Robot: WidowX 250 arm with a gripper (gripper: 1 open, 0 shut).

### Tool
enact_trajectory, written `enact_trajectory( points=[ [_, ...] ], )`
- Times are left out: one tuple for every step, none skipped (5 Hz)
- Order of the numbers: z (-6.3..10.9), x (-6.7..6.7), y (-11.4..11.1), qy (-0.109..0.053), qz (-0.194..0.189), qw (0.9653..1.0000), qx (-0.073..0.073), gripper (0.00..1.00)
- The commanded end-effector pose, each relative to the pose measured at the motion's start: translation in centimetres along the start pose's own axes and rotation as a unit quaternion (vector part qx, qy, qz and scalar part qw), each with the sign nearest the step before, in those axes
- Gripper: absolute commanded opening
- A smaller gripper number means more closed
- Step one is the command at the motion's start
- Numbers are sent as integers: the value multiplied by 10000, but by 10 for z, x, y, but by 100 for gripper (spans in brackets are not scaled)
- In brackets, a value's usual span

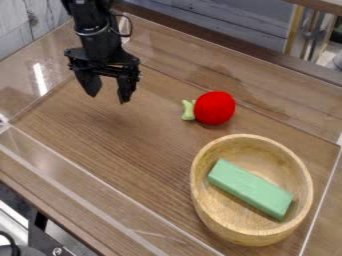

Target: Move the red fruit to the right

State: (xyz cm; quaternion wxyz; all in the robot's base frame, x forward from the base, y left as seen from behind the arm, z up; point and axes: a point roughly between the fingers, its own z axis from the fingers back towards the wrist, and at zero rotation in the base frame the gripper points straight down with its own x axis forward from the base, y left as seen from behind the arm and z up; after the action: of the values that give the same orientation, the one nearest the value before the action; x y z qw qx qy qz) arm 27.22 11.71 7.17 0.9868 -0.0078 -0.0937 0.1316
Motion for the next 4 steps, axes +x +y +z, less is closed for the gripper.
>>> enact_trajectory(
  points=[
    [23, 8, -6, -327, 50, 9995, 5, 100],
    [15, 10, 5, -438, 119, 9989, 90, 100],
    [5, 10, 14, -482, 222, 9984, 179, 100],
    [8, 13, 15, -495, 101, 9985, 203, 100]
  ],
)
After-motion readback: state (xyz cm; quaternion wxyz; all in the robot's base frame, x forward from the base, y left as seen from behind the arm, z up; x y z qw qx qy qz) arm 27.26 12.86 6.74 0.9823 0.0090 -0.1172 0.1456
